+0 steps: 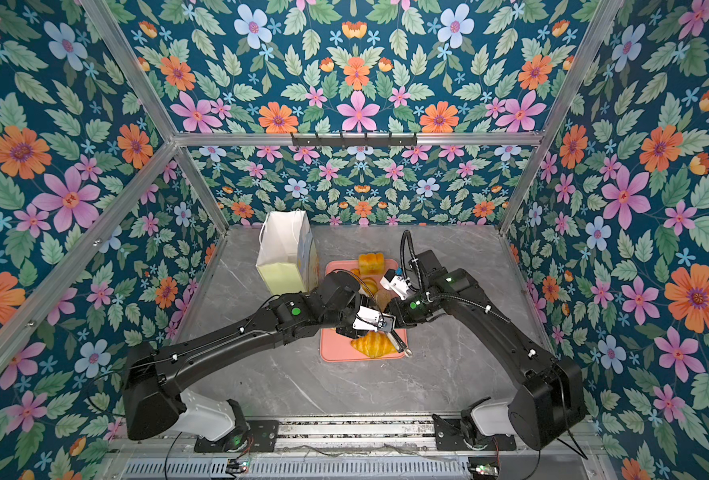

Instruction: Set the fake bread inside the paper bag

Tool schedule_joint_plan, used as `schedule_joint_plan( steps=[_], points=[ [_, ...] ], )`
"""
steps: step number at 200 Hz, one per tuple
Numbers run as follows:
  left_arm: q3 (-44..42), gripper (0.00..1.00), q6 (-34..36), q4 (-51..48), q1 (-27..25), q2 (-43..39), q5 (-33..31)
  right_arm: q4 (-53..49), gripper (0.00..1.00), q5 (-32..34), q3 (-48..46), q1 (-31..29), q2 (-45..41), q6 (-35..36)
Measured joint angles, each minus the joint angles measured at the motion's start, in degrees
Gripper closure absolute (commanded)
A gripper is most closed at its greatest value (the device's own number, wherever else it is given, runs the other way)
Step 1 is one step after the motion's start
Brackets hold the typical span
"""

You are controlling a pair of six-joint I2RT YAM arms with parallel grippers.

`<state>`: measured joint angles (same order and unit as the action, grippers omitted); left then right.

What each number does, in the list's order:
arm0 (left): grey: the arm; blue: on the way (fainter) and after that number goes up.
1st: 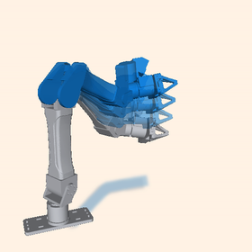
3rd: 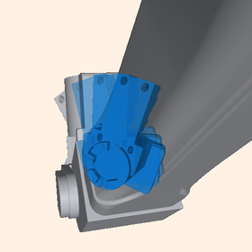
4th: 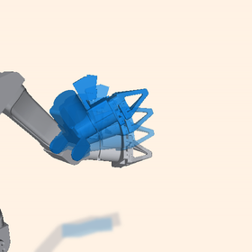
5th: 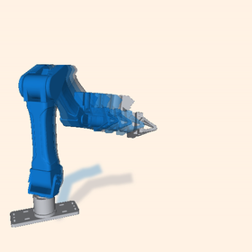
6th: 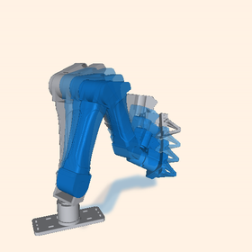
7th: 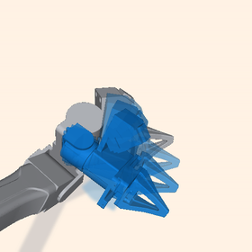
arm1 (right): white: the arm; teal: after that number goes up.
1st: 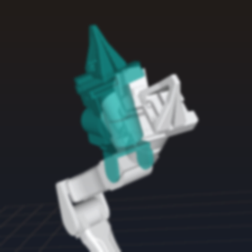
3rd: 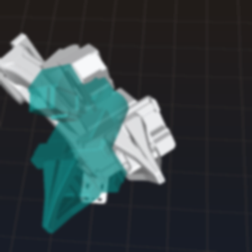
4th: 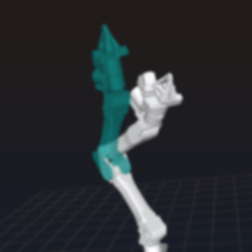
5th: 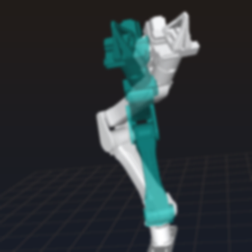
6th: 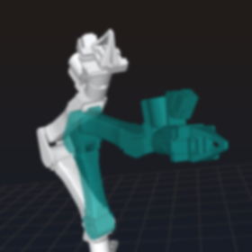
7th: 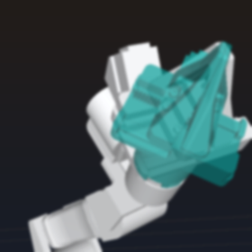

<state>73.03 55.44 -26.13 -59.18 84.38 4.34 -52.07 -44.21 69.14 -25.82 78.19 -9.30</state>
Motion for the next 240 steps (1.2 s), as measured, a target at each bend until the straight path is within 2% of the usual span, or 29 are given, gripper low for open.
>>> schedule_joint_plan(
  steps=[35, 78, 117, 197, 240],
  points=[
    [-1.33, 0.59, 1.03, 2.8, -0.52, -0.07, -2.43, -0.2, 0.73, 0.85, -0.22, 0.0, -0.02, 0.44],
    [-4.92, 0.5, 2.4, 7.93, -0.59, -2.16, -3.58, 0.76, 0.72, 0.13, -0.59, -0.07, -0.9, 0.22],
    [-6.97, 0.51, 3.65, 8.87, -0.83, -2.95, -4.7, 0.92, 0.72, -2.19, -0.59, -0.35, -1.4, -0.15],
    [-7.93, 0.67, 4.63, 10.14, -1.33, -2.84, -5.7, 1.22, 0.72, -2.43, -1.46, -0.26, -2.86, -0.15],
    [-9.4, 0.73, 4.44, 10.91, -1.44, -4.39, -5.49, 2.05, 0.64, -2.47, -1.64, -0.26, -4.26, -0.48]
  ],
)
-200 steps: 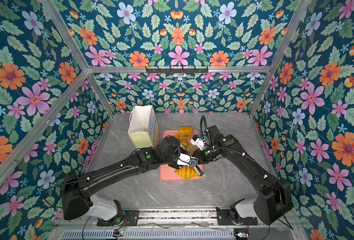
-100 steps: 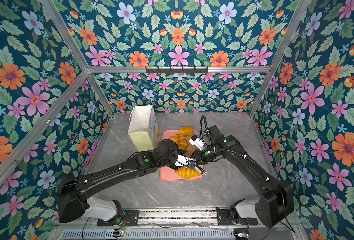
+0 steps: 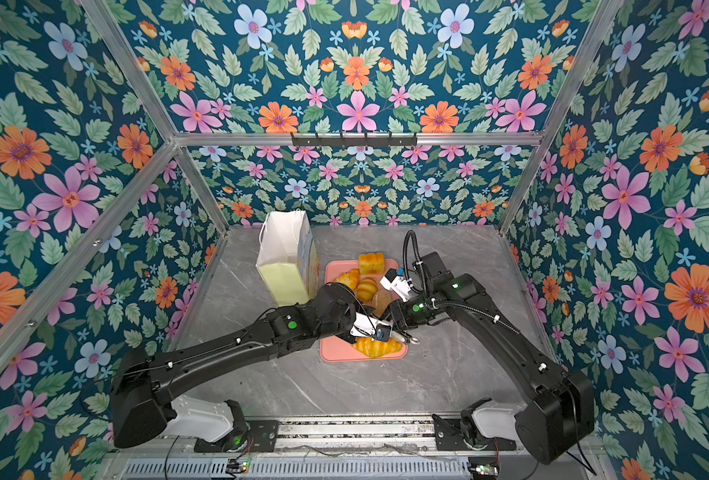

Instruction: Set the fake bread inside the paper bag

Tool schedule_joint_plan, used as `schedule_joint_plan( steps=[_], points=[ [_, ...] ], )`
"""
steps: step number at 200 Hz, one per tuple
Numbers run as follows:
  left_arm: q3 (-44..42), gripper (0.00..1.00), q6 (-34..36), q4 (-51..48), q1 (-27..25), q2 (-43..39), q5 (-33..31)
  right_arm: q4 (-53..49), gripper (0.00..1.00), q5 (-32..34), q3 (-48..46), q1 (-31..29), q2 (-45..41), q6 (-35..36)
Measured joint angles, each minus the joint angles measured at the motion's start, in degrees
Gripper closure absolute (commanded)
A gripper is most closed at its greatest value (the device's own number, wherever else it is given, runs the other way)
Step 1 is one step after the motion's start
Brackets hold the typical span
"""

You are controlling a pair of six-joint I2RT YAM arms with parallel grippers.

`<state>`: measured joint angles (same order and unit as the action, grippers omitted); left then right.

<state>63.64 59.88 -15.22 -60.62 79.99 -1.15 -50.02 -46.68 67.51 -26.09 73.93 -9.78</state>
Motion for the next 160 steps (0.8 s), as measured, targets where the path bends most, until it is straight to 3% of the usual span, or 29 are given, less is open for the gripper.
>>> schedule_joint_plan(
  steps=[78, 160],
  points=[
    [-4.94, 0.76, -2.1, 4.52, -0.04, -4.79, 1.03, 0.7, 0.58, 0.35, -0.52, -0.04, -2.32, -0.52],
    [-5.42, 0.8, -3.04, 4.94, -0.07, -4.37, 0.44, 1.38, 0.55, 0.24, -1.29, 0.0, -3.19, -0.31]
  ],
)
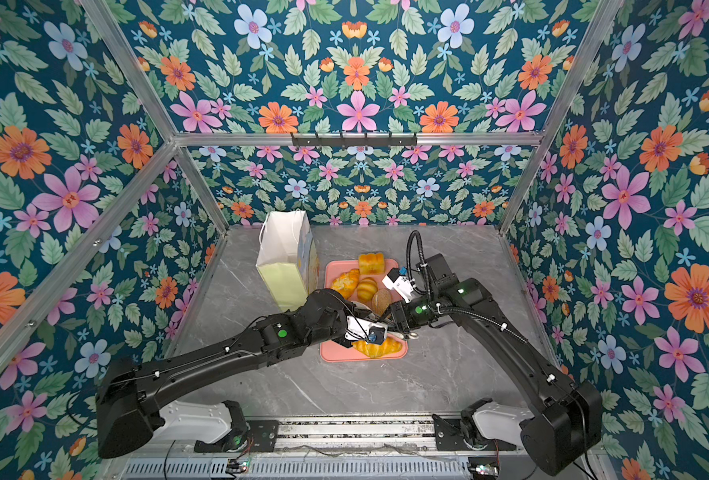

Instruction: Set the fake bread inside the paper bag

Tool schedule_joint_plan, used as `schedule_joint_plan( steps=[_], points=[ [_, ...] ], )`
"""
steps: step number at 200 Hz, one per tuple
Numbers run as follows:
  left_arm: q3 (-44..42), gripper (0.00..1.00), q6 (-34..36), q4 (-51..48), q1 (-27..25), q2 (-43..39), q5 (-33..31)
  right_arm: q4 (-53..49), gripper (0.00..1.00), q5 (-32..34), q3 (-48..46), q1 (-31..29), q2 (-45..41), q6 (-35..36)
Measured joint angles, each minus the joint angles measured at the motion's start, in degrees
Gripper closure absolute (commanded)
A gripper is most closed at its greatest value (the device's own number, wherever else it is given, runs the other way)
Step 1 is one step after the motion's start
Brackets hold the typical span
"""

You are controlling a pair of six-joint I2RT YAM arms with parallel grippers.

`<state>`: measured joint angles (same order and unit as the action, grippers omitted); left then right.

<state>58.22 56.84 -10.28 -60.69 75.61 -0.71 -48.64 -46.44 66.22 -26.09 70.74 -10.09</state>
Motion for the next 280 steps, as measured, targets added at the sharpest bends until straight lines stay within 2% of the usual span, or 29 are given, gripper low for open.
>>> schedule_joint_plan(
  steps=[202, 280],
  points=[
    [-0.59, 0.85, -0.46, -0.13, 0.76, 0.74, -2.03, 0.96, 0.51, 0.61, -1.05, 0.0, -0.98, 1.42],
    [1.11, 0.84, -1.42, -3.61, 1.18, 1.79, -1.27, 1.86, 0.61, -0.11, -1.92, 0.02, 0.02, 1.38]
  ],
)
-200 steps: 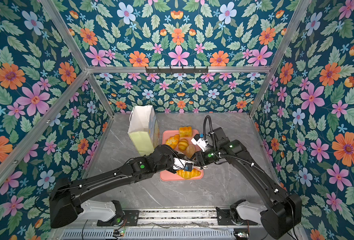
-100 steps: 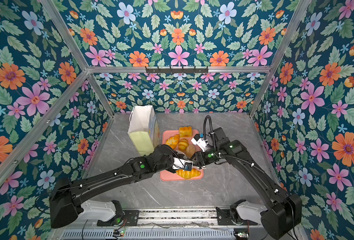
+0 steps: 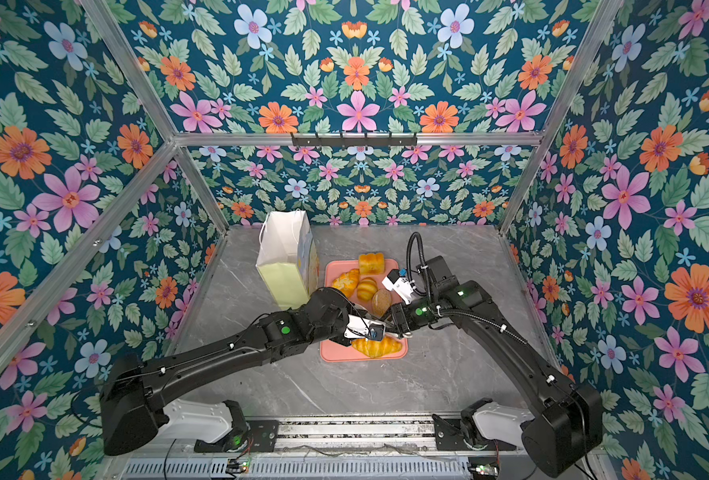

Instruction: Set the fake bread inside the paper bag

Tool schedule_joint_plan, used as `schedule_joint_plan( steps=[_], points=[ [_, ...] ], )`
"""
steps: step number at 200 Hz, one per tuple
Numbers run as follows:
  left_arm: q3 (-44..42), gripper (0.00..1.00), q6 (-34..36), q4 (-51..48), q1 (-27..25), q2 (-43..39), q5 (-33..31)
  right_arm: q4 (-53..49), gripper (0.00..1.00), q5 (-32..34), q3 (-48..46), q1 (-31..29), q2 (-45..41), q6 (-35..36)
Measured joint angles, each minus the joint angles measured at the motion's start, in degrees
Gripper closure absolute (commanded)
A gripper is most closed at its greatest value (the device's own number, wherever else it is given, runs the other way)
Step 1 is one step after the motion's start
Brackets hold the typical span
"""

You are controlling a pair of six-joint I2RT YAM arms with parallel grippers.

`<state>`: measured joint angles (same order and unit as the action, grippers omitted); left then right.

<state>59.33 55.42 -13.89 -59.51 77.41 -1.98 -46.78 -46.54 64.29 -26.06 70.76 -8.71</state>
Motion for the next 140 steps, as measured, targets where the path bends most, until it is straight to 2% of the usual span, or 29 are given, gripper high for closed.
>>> schedule_joint_plan(
  steps=[140],
  points=[
    [4.11, 0.84, -1.38, -6.1, 0.79, 2.62, 1.29, 1.42, 0.61, 0.33, -1.11, -0.31, 0.13, 1.36]
  ],
)
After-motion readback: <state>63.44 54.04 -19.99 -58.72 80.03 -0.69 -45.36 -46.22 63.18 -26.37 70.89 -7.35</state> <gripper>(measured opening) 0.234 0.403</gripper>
